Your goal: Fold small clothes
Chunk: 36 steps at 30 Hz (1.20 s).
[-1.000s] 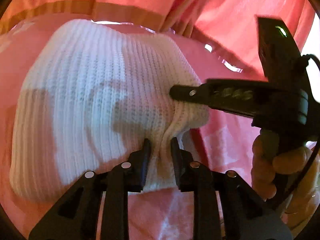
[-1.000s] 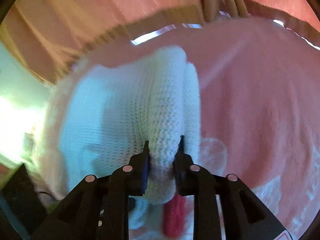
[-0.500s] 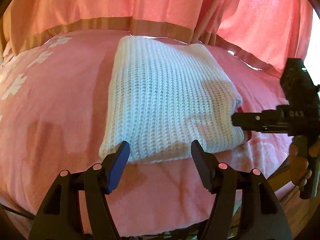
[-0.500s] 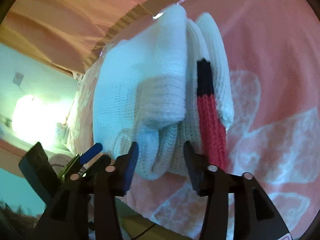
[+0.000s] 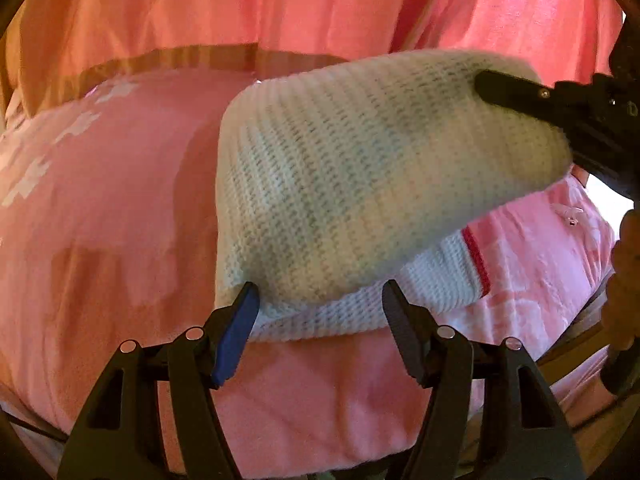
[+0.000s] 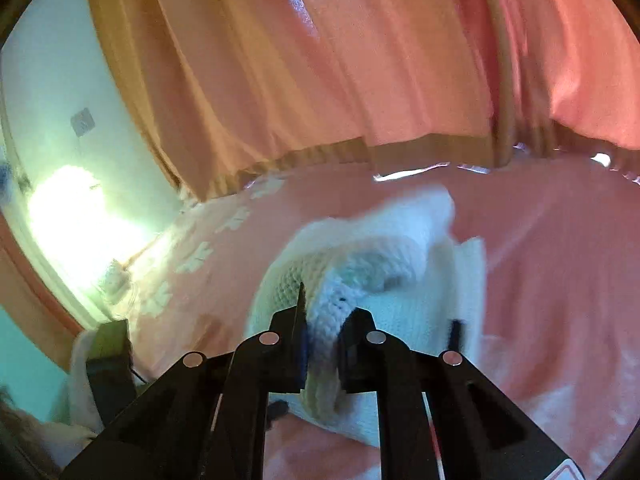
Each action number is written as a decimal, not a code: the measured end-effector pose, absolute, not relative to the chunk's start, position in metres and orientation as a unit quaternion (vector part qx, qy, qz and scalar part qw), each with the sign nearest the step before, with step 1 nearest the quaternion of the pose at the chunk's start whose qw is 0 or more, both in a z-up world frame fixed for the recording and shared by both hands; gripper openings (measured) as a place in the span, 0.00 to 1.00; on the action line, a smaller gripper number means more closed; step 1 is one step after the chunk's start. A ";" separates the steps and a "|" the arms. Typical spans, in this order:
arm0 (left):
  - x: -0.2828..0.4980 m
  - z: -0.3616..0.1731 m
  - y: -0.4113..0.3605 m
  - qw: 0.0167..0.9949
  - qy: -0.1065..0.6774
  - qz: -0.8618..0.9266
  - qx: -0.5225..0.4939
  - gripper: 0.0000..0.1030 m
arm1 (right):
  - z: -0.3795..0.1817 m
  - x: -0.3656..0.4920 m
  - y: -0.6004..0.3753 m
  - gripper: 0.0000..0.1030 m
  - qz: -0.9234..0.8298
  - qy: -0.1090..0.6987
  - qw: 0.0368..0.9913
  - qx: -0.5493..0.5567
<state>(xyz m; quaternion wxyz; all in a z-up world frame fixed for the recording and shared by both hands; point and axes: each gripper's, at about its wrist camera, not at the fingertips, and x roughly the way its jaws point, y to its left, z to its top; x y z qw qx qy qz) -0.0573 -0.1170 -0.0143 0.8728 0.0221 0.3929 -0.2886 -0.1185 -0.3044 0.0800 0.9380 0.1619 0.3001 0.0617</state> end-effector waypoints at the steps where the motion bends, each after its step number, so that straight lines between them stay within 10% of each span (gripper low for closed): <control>1: -0.057 -0.017 -0.121 0.873 0.393 -0.288 0.028 0.62 | 0.059 -0.114 -0.314 0.10 0.029 0.337 0.926 0.167; 4: -0.050 -0.035 -0.131 0.862 0.417 -0.285 0.032 0.62 | -0.028 -0.094 -0.348 0.11 -0.023 0.480 0.844 0.239; 15: -0.056 0.007 -0.097 0.854 0.412 -0.319 -0.017 0.66 | 0.033 -0.156 -0.363 0.22 -0.044 0.368 0.902 0.221; 24: -0.023 0.014 -0.097 0.877 0.421 -0.232 -0.002 0.66 | -0.023 -0.114 -0.338 0.00 -0.043 0.498 0.859 0.117; 36: -0.134 -0.007 -0.091 0.878 0.432 -0.207 -0.010 0.66 | 0.048 -0.091 -0.278 0.02 0.090 0.383 0.915 0.088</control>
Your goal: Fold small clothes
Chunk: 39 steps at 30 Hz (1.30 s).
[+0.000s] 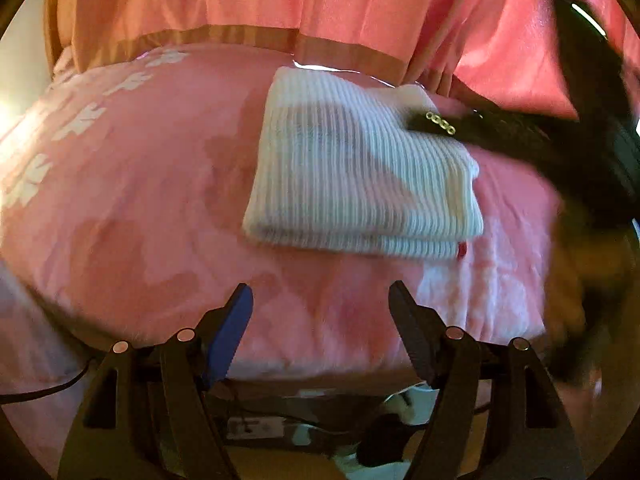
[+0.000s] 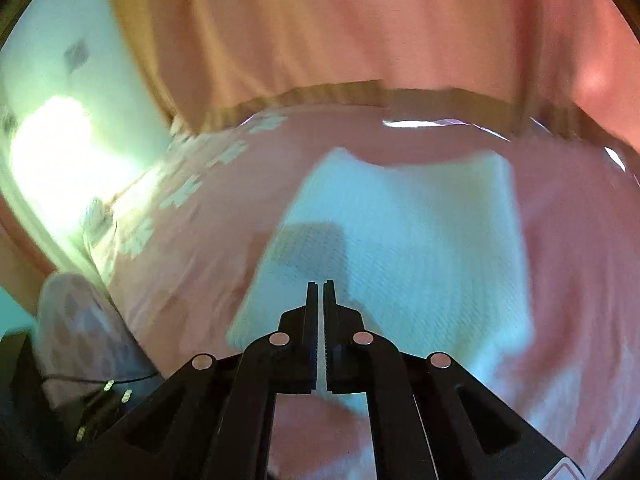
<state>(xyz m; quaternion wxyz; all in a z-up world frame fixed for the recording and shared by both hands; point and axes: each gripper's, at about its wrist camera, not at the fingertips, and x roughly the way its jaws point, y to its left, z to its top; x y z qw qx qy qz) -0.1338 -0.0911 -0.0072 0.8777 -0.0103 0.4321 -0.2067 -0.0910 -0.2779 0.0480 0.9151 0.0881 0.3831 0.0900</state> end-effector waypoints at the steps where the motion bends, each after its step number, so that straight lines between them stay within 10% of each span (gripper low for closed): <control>1: -0.136 -0.006 -0.086 0.883 0.427 -0.194 -0.009 0.66 | 0.041 -0.071 -0.269 0.02 0.105 0.393 0.910 0.081; 30: -0.017 -0.015 -0.122 0.906 0.395 -0.136 0.063 0.70 | -0.025 -0.161 -0.335 0.00 -0.059 0.448 0.879 0.152; 33: -0.010 -0.015 -0.124 0.900 0.406 -0.142 0.065 0.74 | -0.005 -0.167 -0.339 0.11 -0.051 0.414 0.893 0.167; 37: 0.007 -0.012 -0.130 0.892 0.420 -0.154 0.064 0.75 | 0.009 -0.148 -0.355 0.54 -0.079 0.394 0.903 0.155; 39: 0.016 -0.010 -0.133 0.890 0.422 -0.164 0.057 0.78 | 0.007 -0.136 -0.363 0.56 -0.078 0.395 0.903 0.151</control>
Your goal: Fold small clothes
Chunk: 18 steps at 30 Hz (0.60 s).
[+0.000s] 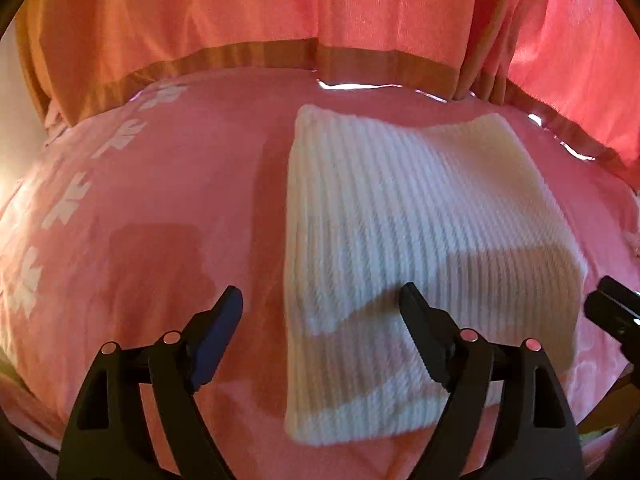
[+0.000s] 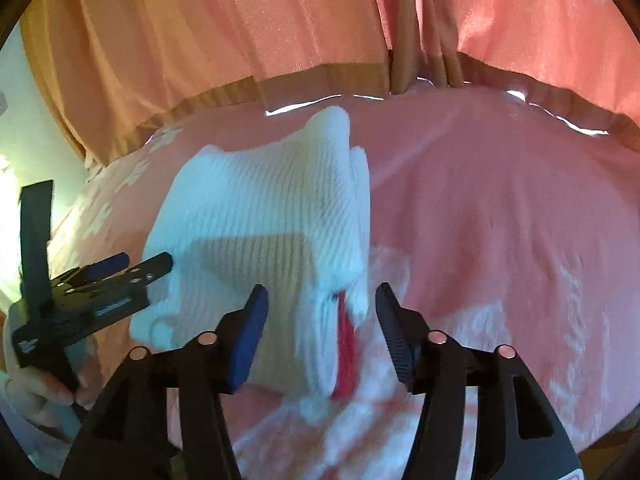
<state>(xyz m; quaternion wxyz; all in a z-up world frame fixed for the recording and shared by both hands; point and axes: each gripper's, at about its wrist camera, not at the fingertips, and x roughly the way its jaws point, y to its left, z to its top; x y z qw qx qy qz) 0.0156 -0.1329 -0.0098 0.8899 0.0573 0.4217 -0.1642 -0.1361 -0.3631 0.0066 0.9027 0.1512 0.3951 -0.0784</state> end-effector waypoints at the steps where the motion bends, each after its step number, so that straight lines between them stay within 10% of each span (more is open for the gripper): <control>1: 0.020 -0.008 -0.136 0.889 0.420 -0.171 0.060 0.79 | 0.006 -0.131 -0.364 0.59 -0.076 0.397 0.902 0.153; 18: 0.070 -0.033 -0.155 0.851 0.460 -0.253 0.001 0.96 | -0.061 -0.074 -0.390 0.77 -0.037 0.412 0.861 0.295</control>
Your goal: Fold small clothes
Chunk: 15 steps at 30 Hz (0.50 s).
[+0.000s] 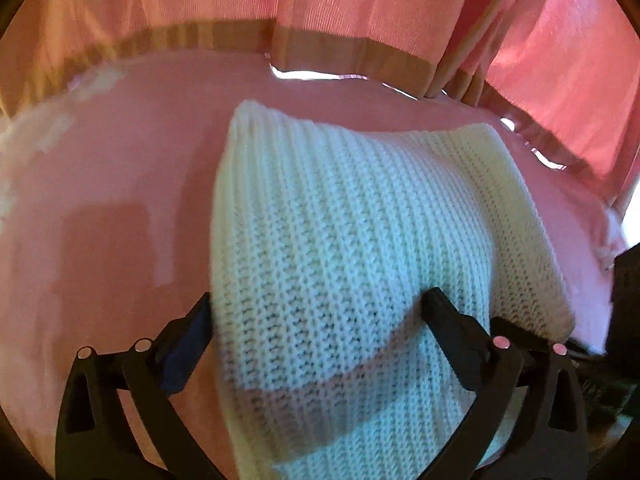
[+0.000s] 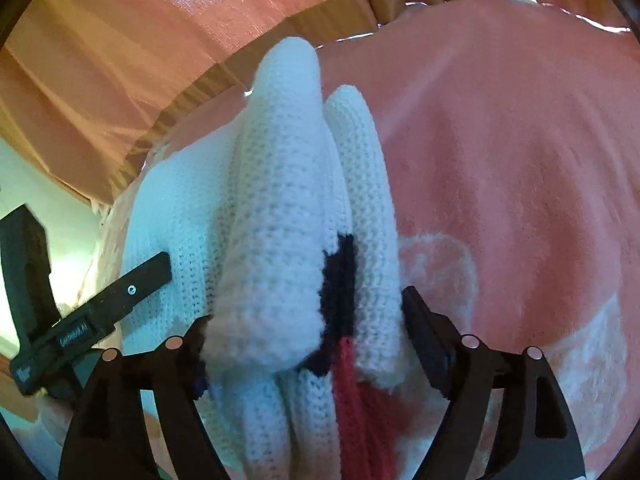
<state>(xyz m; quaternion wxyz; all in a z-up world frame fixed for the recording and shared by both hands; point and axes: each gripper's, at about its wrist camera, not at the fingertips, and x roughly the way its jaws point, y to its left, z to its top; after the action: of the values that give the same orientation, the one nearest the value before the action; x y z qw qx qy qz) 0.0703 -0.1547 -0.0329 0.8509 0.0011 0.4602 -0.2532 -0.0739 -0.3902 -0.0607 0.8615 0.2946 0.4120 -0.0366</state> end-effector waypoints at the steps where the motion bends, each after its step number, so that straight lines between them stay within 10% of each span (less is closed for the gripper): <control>1: 0.076 -0.038 -0.152 0.841 0.473 -0.261 -0.020 0.96 | -0.061 -0.072 -0.388 0.78 -0.035 0.411 0.864 0.289; 7: 0.090 -0.049 -0.143 0.802 0.515 -0.289 -0.088 0.94 | -0.061 -0.068 -0.387 0.49 -0.016 0.405 0.858 0.314; 15: 0.083 -0.016 -0.134 0.802 0.493 -0.325 -0.089 0.47 | -0.022 -0.086 -0.375 0.33 -0.011 0.347 0.887 0.303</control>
<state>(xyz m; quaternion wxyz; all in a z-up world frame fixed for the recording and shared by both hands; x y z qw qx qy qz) 0.0828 -0.1341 -0.0163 0.8024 -0.0893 0.4928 -0.3246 -0.0858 -0.3751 -0.0215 0.8875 0.3025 0.3474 -0.0114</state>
